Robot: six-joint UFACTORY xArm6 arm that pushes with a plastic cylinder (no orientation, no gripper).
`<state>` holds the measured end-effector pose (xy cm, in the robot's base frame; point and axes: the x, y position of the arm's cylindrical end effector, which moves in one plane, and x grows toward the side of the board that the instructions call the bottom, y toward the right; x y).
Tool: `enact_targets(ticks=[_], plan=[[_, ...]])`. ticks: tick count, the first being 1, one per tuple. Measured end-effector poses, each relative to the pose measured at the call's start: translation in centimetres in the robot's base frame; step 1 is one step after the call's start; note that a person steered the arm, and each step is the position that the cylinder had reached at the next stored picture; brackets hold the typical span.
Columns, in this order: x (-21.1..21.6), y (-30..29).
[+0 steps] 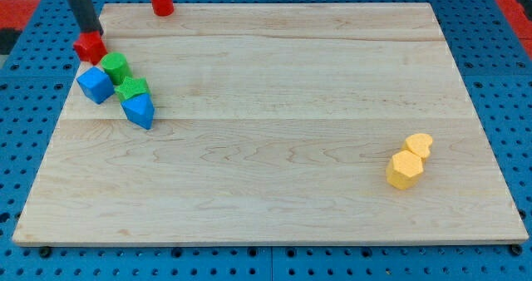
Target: Point your arm to the bottom right side
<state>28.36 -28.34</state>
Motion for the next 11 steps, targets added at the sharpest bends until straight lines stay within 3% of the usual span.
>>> enact_targets(ticks=[1, 2, 4, 5, 8, 11], plan=[[3.0, 0.6], [3.2, 2.0], [-3.7, 11.6], [-3.7, 17.6], [5.3, 39.0], [21.1, 60.6]])
